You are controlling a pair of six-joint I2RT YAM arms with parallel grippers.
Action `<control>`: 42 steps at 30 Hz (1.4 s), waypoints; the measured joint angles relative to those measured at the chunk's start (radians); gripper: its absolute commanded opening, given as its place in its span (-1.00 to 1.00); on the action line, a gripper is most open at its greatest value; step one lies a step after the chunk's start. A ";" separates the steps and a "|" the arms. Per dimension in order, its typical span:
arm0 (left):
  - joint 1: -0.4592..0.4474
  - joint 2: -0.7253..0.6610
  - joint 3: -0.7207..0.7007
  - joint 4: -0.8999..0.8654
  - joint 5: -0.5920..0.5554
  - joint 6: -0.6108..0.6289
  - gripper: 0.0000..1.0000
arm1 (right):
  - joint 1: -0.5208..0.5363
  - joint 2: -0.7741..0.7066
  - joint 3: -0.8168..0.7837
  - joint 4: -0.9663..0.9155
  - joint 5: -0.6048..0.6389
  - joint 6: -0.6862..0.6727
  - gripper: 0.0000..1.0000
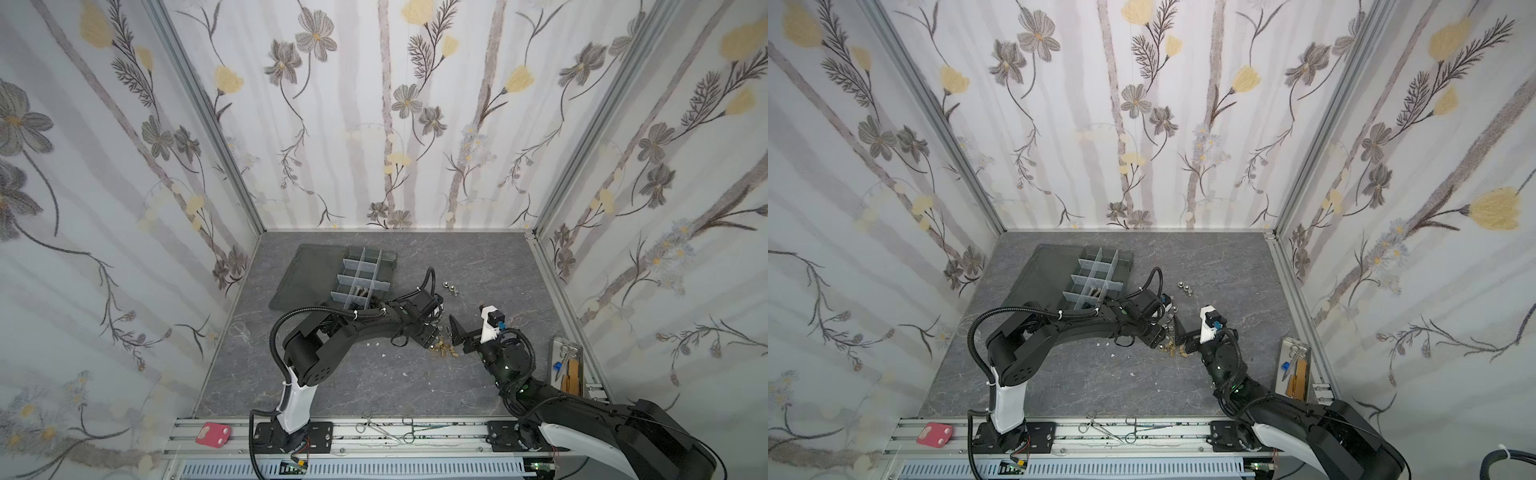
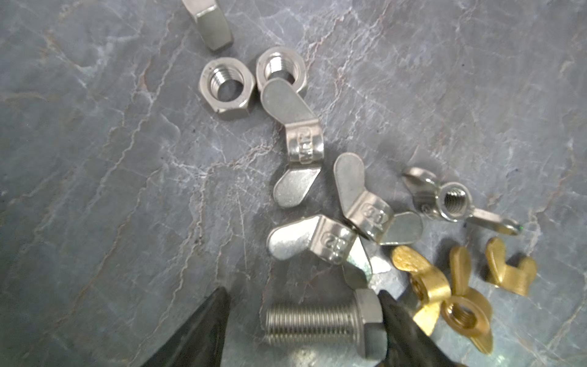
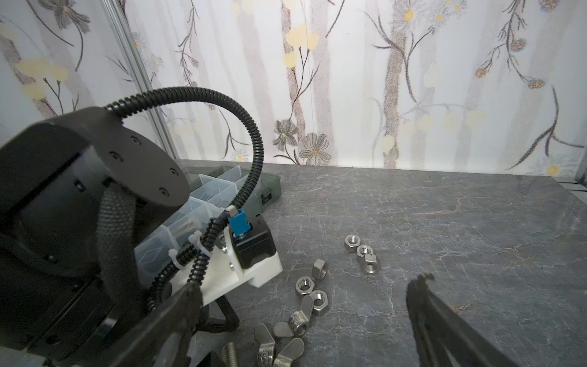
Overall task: Sort the screws and nuts into containers
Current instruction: Pick up the screw at the center of the table.
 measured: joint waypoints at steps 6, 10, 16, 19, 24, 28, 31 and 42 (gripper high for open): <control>0.000 0.004 0.004 -0.005 -0.014 -0.035 0.38 | 0.000 0.001 0.001 0.000 0.000 0.007 1.00; 0.000 0.003 0.005 -0.008 -0.016 -0.047 0.26 | 0.000 -0.002 0.001 0.000 0.000 0.007 1.00; -0.001 -0.022 -0.016 -0.042 0.002 -0.084 0.18 | 0.000 -0.001 0.003 0.000 0.000 0.009 1.00; -0.001 -0.022 -0.015 -0.045 0.002 -0.094 0.14 | 0.000 -0.001 0.006 0.000 -0.001 0.010 1.00; -0.001 -0.021 -0.007 -0.055 -0.001 -0.098 0.09 | 0.000 -0.001 0.007 -0.001 -0.001 0.010 1.00; -0.001 -0.011 0.011 -0.075 -0.014 -0.089 0.03 | 0.000 0.000 0.011 -0.001 -0.001 0.011 1.00; 0.001 0.000 0.025 -0.075 -0.022 -0.081 0.02 | 0.000 0.004 0.013 -0.001 0.000 0.011 1.00; 0.034 -0.031 0.039 -0.113 -0.055 -0.073 -0.05 | 0.000 0.018 0.019 -0.002 0.000 0.011 1.00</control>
